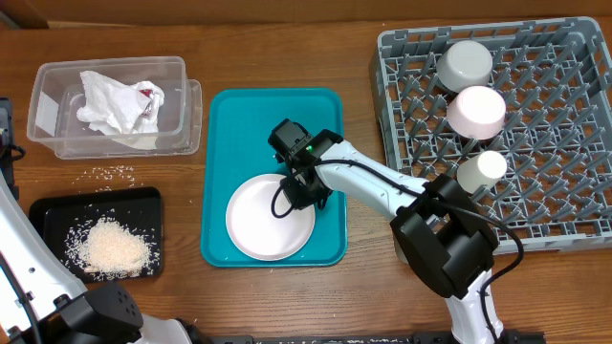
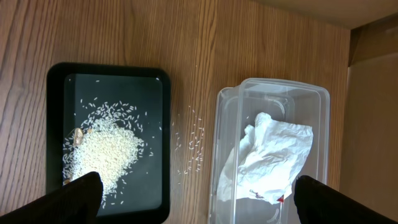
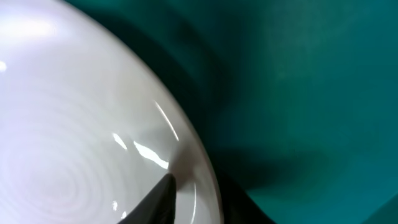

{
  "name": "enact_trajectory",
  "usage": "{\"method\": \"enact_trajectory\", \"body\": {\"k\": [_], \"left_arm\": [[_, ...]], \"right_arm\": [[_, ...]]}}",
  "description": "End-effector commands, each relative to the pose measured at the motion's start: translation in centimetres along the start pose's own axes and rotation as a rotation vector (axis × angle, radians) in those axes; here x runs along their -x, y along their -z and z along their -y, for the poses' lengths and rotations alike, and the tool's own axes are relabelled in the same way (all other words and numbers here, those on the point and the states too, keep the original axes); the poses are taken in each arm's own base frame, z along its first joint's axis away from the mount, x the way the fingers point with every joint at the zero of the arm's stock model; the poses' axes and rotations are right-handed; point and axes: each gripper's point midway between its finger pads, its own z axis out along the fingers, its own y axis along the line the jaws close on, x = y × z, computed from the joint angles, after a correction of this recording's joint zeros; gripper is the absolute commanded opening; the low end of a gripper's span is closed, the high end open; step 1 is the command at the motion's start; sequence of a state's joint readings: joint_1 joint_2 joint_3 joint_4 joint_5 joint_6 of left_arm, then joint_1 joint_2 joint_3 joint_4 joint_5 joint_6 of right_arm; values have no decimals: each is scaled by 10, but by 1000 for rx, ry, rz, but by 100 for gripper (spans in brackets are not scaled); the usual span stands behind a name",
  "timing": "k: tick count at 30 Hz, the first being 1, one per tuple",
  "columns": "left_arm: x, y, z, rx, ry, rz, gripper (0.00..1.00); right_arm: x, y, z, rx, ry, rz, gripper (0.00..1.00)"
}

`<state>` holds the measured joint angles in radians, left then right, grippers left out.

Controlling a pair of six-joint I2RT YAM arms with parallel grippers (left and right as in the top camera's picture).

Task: Sort waste into correct bins and load items into the dishwasher
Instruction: 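Move the right gripper to the white plate on the teal tray, then grasp the white plate rim with the right gripper and lift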

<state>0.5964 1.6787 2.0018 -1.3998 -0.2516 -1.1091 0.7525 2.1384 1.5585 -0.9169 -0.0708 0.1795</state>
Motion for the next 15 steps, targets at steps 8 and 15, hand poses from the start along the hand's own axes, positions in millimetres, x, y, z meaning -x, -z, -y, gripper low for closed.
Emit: {"method": "enact_trajectory", "body": {"k": [8,15], "left_arm": [[2,-2,-2,16,18,14,100],[2,-2,-2,16,18,14,100]], "right_arm": [[27,45,23,-85,-53,28,4],[63,135,86,-322,-160,165,4]]}}
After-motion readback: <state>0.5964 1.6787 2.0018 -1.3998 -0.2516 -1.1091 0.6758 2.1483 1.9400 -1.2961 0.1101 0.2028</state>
